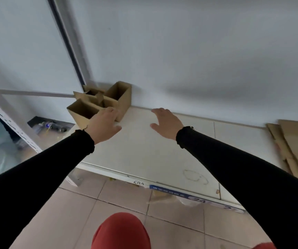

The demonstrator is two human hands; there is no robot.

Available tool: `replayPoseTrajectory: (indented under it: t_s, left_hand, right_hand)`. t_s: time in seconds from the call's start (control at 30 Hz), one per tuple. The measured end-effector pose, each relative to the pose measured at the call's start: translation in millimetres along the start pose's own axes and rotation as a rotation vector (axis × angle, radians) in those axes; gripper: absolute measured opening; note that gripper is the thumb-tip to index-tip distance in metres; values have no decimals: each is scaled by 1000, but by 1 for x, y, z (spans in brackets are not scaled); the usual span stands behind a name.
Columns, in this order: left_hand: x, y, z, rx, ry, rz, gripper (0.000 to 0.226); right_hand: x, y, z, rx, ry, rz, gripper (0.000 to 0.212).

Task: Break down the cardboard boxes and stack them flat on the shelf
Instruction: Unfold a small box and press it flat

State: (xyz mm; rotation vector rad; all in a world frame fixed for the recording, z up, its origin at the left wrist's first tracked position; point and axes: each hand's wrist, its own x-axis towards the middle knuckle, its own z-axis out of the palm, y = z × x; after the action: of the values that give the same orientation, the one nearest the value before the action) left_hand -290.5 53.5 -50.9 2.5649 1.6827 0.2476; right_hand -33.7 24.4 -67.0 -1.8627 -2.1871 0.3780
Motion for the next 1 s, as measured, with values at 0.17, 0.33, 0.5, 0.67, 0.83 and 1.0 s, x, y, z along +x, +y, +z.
replayPoseTrajectory:
  t_s: [0.17, 0.33, 0.5, 0.67, 0.83, 1.0]
  left_hand:
    - [-9, -63, -9, 29, -19, -51, 61]
    - [-10, -122, -3, 36, -63, -159, 76]
    - [-8, -158, 9, 17, -46, -218, 67]
    - [-5, -150, 13, 55, 147, -44, 24]
    - [-11, -91, 11, -146, 115, 94, 6]
    - [-15, 15, 8, -681, -58, 63, 14]
  right_hand:
    - [49, -69, 30, 36, -29, -129, 60]
    - [82, -128, 60, 67, -23, -269, 59]
    - [101, -157, 79, -34, -106, -344, 59]
    - [87, -140, 80, -17, 63, -350, 26]
    - [39, -78, 42, 193, 90, -296, 19]
    - [-34, -4, -20, 449, 96, -109, 14]
